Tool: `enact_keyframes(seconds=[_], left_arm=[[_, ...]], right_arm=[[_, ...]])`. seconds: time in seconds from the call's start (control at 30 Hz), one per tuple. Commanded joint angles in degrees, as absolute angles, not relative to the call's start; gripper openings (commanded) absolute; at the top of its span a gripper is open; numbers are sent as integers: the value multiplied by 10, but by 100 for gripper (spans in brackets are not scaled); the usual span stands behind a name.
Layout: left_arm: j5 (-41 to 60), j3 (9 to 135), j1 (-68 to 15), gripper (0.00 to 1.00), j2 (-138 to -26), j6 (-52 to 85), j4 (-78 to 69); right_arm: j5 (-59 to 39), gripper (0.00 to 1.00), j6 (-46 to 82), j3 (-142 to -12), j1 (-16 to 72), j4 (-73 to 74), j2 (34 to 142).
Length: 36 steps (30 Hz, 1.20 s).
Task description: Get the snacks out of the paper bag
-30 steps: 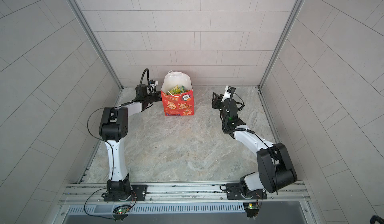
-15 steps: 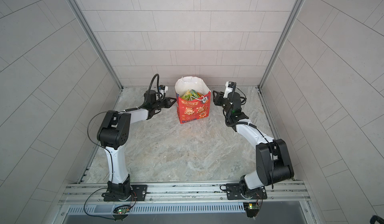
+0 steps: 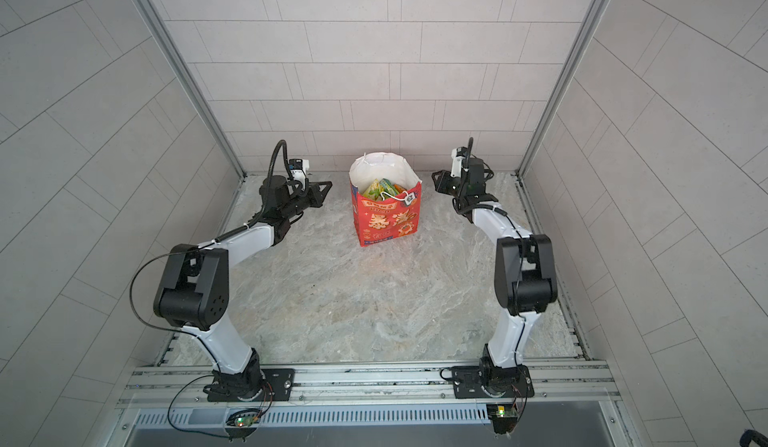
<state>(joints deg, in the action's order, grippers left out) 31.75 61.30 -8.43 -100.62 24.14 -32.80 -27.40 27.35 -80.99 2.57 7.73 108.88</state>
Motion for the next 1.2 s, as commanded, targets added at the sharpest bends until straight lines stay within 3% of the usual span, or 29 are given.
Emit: enact_keyframes(seconds=[0.0,0.13,0.27,0.3,0.37,0.47,0.53,0.63,0.7,0.87,0.93,1.0,1.07,1.1,1.17], left_arm=[[290,603,-83,0,-1006,281,-349],[274,619,-80,2,-1009,257,-311],[256,632,-79,16,-1006,240,-277],[246,637,-78,27,-1005,239,-263],[216,661,-76,37,-998,233,-194],[167,702,-76,41,-984,215,-80],[154,710,-76,67,-969,211,-58],[154,707,-72,72,-948,222,-60],[154,689,-69,99,-937,237,-104],[257,626,-26,100,-936,306,-292],[318,674,-11,100,-969,314,-241],[254,779,-26,100,-988,231,3],[124,852,-70,100,-993,114,170],[62,859,-86,100,-989,97,194],[64,828,-87,98,-974,120,141]], right_arm=[[-334,27,257,-827,35,17,1139],[-352,28,270,-808,44,58,1158],[-358,29,286,-768,53,94,1152],[-352,29,291,-756,57,97,1147],[-347,29,295,-723,64,118,1136],[-329,29,304,-674,75,140,1113],[-324,29,323,-628,82,179,1089],[-313,30,343,-570,93,229,1059],[-322,30,348,-540,97,267,1045],[-320,29,355,-508,108,307,1037],[-291,29,356,-508,103,285,1027],[-271,29,359,-513,93,266,1007],[-241,29,356,-526,81,227,987],[-219,29,356,-534,76,205,981],[-202,31,359,-558,68,176,987]])
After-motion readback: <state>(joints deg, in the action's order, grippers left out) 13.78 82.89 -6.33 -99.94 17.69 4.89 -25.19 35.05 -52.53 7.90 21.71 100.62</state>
